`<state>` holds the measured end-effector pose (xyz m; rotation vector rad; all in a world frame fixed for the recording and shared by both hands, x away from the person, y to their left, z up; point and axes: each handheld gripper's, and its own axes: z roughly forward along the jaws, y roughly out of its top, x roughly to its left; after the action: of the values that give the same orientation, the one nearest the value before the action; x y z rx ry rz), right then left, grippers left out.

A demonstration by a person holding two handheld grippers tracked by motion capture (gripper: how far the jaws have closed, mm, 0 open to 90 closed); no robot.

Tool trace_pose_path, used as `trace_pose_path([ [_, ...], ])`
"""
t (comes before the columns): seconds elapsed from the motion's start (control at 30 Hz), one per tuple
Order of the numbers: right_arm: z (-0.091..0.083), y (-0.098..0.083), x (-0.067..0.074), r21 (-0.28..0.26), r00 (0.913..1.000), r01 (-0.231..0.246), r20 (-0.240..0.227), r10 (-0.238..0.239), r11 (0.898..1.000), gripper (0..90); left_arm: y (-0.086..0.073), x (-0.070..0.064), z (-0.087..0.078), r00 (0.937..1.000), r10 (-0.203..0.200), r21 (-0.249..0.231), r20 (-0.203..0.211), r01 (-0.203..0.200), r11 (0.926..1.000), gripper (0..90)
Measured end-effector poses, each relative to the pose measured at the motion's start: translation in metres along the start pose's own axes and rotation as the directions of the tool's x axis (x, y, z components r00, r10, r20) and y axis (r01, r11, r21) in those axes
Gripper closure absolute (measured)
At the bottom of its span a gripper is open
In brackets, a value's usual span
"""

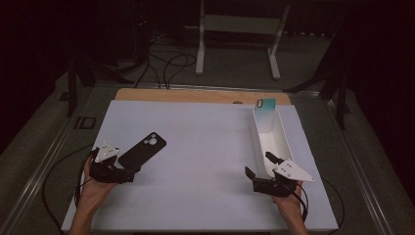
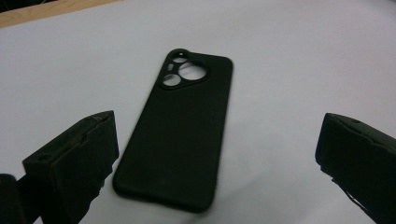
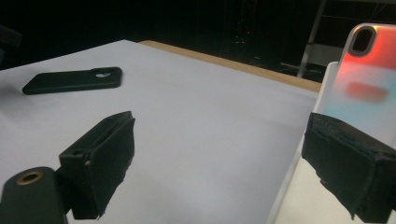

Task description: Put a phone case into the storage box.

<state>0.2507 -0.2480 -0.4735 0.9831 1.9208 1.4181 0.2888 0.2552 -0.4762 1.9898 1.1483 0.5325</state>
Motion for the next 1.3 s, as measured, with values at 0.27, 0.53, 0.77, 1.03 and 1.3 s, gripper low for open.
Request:
trace_pose_path([
  [0.27, 0.0, 0.0, -0.001, 0.003, 1.0, 0.001, 0.0, -0.001, 1.0, 9.4, 0.01, 0.015, 0.025, 1.0, -0.001, 0.073, 0.0, 0.001, 0.9973, 0.0],
  [0.53, 0.0, 0.0, -0.001, 0.005, 1.0, 0.007, 0.0, -0.007, 1.0, 9.4, 0.015, 0.028, 0.054, 0.9996, -0.013, 0.183, 0.024, 0.009, 0.9832, 0.0],
  [0.77, 0.001, -0.001, -0.001, 0.005, 1.0, 0.003, 0.0, -0.003, 1.0, 9.4, 0.016, 0.029, 0.071, 0.9992, 0.016, 0.252, 0.037, -0.025, 0.9675, 0.0],
  [1.03, 0.001, -0.001, -0.001, 0.009, 1.0, 0.007, -0.003, -0.007, 1.0, 9.4, 0.012, 0.03, 0.083, 0.9995, 0.014, 0.305, 0.028, -0.022, 0.9522, 0.7],
  [1.3, 0.001, -0.001, -0.001, 0.008, 1.0, 0.004, -0.002, -0.004, 1.0, 9.4, 0.012, 0.026, 0.084, 0.9995, 0.02, 0.351, 0.025, -0.028, 0.9361, 4.9],
])
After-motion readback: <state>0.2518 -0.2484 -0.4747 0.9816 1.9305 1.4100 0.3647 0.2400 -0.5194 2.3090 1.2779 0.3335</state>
